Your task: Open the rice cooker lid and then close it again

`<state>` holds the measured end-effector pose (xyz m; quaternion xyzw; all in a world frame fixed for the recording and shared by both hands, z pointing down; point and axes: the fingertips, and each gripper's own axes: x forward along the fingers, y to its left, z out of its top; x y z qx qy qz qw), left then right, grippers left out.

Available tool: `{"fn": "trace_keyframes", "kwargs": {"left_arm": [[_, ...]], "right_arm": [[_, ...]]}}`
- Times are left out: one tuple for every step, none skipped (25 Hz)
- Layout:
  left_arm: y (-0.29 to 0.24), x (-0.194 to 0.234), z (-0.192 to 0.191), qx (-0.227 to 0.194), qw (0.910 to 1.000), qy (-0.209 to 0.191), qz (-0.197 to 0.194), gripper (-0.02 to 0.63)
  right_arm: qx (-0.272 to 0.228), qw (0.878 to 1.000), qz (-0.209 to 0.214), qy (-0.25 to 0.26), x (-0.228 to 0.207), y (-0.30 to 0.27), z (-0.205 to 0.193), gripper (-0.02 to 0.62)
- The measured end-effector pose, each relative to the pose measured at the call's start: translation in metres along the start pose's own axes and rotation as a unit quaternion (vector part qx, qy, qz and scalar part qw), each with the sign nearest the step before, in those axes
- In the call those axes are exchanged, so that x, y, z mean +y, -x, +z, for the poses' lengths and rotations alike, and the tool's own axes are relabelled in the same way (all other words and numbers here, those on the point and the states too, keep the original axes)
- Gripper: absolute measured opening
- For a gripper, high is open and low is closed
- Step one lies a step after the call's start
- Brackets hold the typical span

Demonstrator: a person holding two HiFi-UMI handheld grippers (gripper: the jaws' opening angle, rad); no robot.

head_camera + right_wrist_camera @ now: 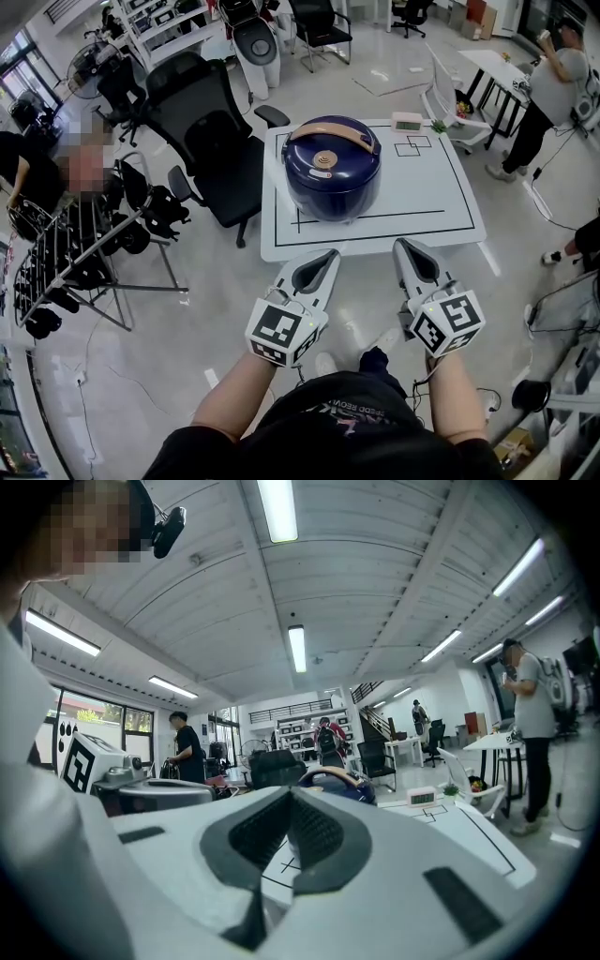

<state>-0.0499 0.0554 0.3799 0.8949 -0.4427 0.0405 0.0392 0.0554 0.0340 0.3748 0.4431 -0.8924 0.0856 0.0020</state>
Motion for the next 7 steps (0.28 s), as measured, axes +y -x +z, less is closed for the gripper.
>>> {"fn": "trace_keyframes", "kwargs": {"left_arm": [[-0.0002, -0.0003, -0.0009, 0.0, 1.0, 0.0, 0.0, 0.003], [-0.0002, -0.0004, -0.0016, 0.001, 1.0, 0.0, 0.0, 0.003], [0.0, -0.0004, -0.0021, 0.001, 1.0, 0.0, 0.0, 0.003], [0.0001, -0.0003, -0.0023, 0.002, 1.0, 0.0, 0.0, 0.003], [0.0001, -0.0001, -0.0023, 0.002, 1.0, 0.0, -0.001, 0.003], [0.0001, 0.0001, -0.0022, 0.002, 1.0, -0.001, -0.001, 0.003], [0.0001, 0.0004, -0.0021, 0.003, 1.0, -0.001, -0.001, 0.002]], "right_arm": [[0.0, 1.0, 0.0, 0.0, -0.0002, -0.0001, -0.0006, 0.001], [0.0, 1.0, 0.0, 0.0, -0.0001, -0.0004, -0.0011, 0.002], [0.0, 1.0, 0.001, 0.0, 0.0002, -0.0008, -0.0014, 0.002], [0.0, 1.0, 0.001, 0.0, 0.0005, -0.0013, -0.0013, 0.001], [0.0, 1.0, 0.001, 0.0, 0.0008, -0.0019, -0.0009, 0.002], [-0.001, 1.0, 0.001, 0.001, 0.001, -0.0026, -0.0004, 0.001], [-0.001, 1.0, 0.002, 0.001, 0.0013, -0.0033, 0.0003, 0.002]]}}
